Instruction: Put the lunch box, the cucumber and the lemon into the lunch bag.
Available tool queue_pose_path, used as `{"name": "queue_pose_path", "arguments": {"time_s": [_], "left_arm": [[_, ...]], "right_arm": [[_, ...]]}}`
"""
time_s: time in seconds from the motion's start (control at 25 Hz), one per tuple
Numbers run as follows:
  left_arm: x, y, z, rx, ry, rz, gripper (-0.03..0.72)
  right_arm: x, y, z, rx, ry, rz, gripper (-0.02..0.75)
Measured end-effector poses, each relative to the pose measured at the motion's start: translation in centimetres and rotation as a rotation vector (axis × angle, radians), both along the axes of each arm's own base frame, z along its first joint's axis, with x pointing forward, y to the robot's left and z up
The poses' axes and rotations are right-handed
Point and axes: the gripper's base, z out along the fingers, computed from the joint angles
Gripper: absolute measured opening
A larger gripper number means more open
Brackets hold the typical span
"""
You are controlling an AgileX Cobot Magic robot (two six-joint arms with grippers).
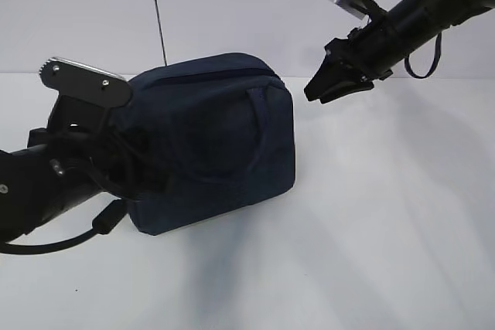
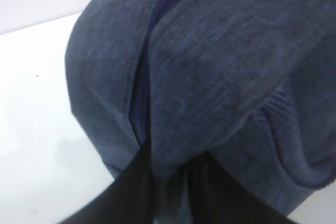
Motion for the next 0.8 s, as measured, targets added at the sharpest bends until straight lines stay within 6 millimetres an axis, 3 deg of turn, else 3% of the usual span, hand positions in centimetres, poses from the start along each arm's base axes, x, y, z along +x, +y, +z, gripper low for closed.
{"name": "queue_pose_path", "arguments": {"time_s": [0.32,0.56,0.8], "left_arm": [[1.0,1.7,-0.2,-0.021,0.047,0.068,0.267],[3.0,2.5,0.5,-0.107,0.120,0.104,0.282],[4.9,3.3,1.4,-0.220,0.255,0.059,0.283]], "right_arm": [[-0.9,-0.3,2.8,-0.059,-0.067,0.032,0.310],[-1.9,1.0,4.9,-0.091,-0.175,0.137,0.310],[-4.8,3.2,6.4,-0.134,-0.253,0.290,0.310]]}}
